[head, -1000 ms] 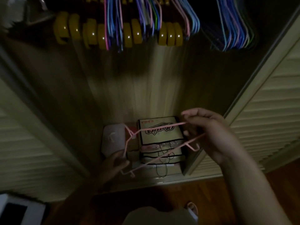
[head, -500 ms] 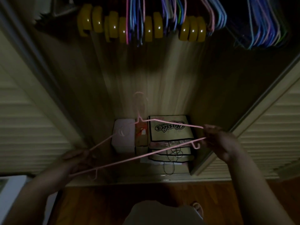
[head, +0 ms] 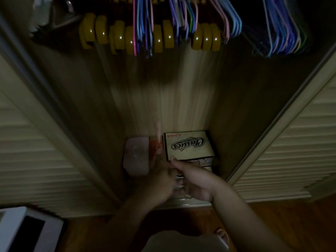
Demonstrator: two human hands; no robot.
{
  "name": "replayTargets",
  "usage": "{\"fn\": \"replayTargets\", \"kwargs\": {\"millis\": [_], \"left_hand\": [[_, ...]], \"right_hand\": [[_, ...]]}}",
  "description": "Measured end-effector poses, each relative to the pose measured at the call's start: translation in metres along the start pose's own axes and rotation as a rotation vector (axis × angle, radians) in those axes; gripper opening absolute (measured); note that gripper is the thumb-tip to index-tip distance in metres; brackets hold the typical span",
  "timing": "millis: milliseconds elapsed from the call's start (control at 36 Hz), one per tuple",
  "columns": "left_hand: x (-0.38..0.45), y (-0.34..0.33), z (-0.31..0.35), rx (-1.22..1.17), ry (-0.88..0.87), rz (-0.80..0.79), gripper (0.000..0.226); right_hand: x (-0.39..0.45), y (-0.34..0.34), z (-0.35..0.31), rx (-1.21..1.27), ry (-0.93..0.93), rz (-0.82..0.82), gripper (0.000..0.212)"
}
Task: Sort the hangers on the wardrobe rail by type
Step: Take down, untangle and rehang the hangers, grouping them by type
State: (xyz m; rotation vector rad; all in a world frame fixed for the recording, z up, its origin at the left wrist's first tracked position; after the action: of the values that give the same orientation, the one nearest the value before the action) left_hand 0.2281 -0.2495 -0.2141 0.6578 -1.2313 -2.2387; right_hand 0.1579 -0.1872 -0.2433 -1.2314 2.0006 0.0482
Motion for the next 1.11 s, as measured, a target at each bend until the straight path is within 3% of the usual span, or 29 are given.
{"fn": "replayTargets", "kwargs": {"millis": [111, 167, 222, 250, 278, 361, 472, 556, 639, 722, 833, 1111], "left_hand": [[-0.004, -0.038, 0.040, 0.058, -0.144, -0.135, 0.065], [0.002, -0.035, 0.041, -0.139, -0.191, -0.263, 0.073], [0.005, -0.016, 0.053, -0.278, -0.301, -0.425, 0.066], [0.010, 0.000, 0.059, -0.279, -0.372, -0.400, 0.056], [0.017, 0.022, 0.064, -0.238, -0.423, -0.325, 0.043], [0.037, 0.119, 0.083, -0.226, -0.526, 0.123, 0.020], [0.031, 0.255, 0.127, -0.050, -0.693, 0.648, 0.026], [0.024, 0.336, 0.156, 0.171, -0.668, 0.908, 0.026], [0.025, 0.399, 0.179, 0.407, -0.597, 1.146, 0.048], [0.048, 0.435, 0.192, 0.606, -0.492, 1.181, 0.073], [0.076, 0.450, 0.189, 0.786, -0.352, 1.113, 0.095], [0.085, 0.447, 0.192, 0.808, -0.312, 1.208, 0.101]], "right_hand": [[-0.006, 0.016, -0.008, 0.027, 0.083, 0.109, 0.039], [-0.014, 0.033, -0.021, 0.035, 0.137, 0.174, 0.031], [-0.024, 0.051, -0.042, 0.013, 0.197, 0.235, 0.026], [-0.030, 0.059, -0.055, -0.007, 0.229, 0.260, 0.026], [-0.036, 0.067, -0.068, -0.024, 0.259, 0.287, 0.026], [-0.063, 0.089, -0.113, -0.045, 0.352, 0.370, 0.024], [-0.109, 0.106, -0.172, -0.093, 0.503, 0.399, 0.025], [-0.130, 0.107, -0.213, -0.218, 0.572, 0.414, 0.028], [-0.147, 0.104, -0.256, -0.248, 0.666, 0.445, 0.026], [-0.158, 0.097, -0.289, -0.286, 0.729, 0.454, 0.025], [-0.164, 0.088, -0.319, -0.300, 0.767, 0.451, 0.025], [-0.168, 0.075, -0.393, -0.450, 0.842, 0.526, 0.033]]}}
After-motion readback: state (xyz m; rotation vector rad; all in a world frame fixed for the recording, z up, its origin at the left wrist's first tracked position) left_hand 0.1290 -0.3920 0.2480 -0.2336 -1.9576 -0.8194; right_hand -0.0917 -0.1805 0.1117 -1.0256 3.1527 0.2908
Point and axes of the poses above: each hand's wrist, its own x-axis towards the middle knuckle, its own y-axis out of the back of the hand, z = x × y, the point moved 7 cm from there along x, towards the middle knuckle, and after that the axes turned 9 degrees about x, right-handed, at the moved point
